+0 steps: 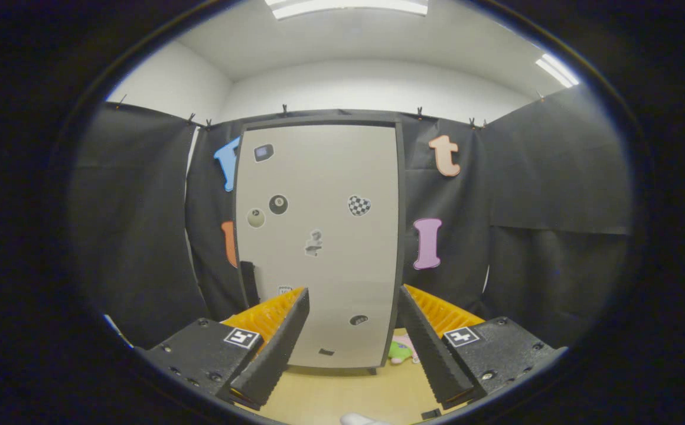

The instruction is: Open the shoe cabinet door, grab the shoes and put them into the shoe cabinet, then close the shoe cabinet door.

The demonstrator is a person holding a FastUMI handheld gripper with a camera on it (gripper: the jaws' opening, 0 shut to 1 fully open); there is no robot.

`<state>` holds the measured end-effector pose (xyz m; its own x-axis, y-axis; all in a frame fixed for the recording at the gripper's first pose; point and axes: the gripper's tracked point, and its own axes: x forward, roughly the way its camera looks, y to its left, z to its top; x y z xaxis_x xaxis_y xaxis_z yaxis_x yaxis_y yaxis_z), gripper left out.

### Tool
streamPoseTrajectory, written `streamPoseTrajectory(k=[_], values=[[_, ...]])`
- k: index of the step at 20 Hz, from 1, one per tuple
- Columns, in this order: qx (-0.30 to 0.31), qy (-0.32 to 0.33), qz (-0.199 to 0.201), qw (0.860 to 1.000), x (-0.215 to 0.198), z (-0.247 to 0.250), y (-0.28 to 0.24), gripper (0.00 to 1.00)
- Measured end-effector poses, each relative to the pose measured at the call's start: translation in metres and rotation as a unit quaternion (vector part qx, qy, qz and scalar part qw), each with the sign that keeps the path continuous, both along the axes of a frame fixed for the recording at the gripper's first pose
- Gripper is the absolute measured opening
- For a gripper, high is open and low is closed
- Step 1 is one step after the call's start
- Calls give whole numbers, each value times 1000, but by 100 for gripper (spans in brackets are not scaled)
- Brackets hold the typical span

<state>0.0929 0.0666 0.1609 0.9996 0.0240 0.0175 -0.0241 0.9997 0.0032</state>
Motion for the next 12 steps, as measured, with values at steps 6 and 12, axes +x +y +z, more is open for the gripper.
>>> streamPoseTrajectory(k=[6,12], values=[[0,-2,6,1000,-1,2,2,98],[6,7,9,1000,-1,-3,2,98]])
